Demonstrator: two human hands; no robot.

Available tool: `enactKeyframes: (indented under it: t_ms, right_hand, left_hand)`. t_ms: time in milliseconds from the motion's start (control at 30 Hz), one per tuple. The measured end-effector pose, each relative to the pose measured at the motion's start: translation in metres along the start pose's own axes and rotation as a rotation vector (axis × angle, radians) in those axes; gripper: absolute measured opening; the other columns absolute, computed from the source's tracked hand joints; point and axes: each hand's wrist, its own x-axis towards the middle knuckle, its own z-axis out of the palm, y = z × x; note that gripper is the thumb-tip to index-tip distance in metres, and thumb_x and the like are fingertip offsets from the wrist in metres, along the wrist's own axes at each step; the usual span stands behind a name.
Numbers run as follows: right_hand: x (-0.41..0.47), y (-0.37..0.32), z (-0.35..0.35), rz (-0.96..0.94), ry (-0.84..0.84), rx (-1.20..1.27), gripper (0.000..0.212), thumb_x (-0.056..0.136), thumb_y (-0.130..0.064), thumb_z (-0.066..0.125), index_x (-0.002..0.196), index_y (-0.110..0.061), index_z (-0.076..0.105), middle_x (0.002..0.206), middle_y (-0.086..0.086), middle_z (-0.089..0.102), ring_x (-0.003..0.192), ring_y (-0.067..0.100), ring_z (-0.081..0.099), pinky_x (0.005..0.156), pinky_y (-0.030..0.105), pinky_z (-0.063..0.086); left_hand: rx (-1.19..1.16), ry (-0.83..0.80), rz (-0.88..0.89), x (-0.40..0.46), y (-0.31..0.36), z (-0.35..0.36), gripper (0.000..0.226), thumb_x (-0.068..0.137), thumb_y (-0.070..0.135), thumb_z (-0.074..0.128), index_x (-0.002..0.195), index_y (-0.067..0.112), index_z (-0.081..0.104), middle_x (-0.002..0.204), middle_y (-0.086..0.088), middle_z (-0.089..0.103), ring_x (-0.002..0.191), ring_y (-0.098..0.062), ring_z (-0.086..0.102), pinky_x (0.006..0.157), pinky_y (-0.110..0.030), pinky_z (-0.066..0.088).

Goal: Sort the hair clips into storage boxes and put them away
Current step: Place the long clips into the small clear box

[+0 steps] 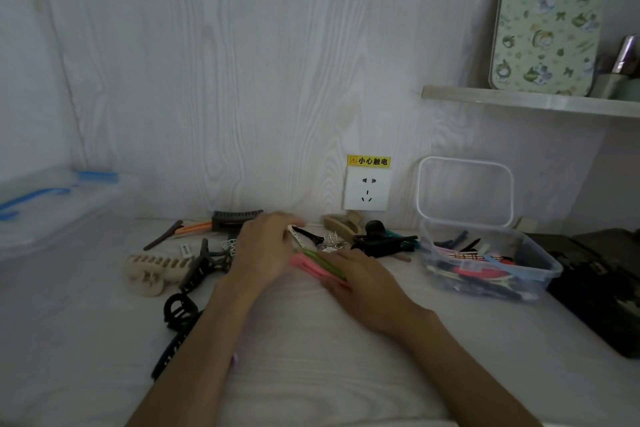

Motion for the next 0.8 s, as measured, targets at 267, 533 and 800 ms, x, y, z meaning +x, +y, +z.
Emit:
enactKeyframes:
  t_ms: [267,533,800]
  right_hand:
    - [-0.021,0.022,-0.018,0.082,0.019,0.005,0.036,0.095,-0.028,0.046,0.130,-0.025,0.043,0.124,-0.004,0.052,0.110,0.013,0.046,0.085,0.024,0.037]
    - [-0.024,0.034,-0.009,0.086,0.047,0.012,0.041,0.095,-0.019,0.044,0.133,-0.034,0.044,0.112,-0.002,0.052,0.094,0.012,0.045,0.076,0.023,0.029]
    - [-0.028,0.034,-0.011,0.060,0.128,0.160,0.041,0.090,-0.015,0.052,0.127,-0.034,0.054,0.111,-0.007,0.058,0.094,0.005,0.051,0.074,0.009,0.036]
  left_hand:
    - [0.448,-0.284,-0.031,-0.004,-0.015,0.005,0.040,0.094,0.019,0.042,0.130,0.033,0.051,0.136,0.007,0.052,0.130,-0.018,0.035,0.114,-0.036,0.013]
    - [0.356,-0.242,0.054,-0.001,-0.011,-0.003,0.019,0.087,0.033,0.058,0.101,0.037,0.070,0.108,0.011,0.067,0.110,-0.015,0.047,0.104,-0.029,0.022]
    - [0.236,-0.205,0.170,-0.005,-0.007,0.002,0.022,0.092,0.033,0.053,0.106,0.030,0.069,0.109,0.010,0.070,0.107,-0.012,0.059,0.114,-0.031,0.020]
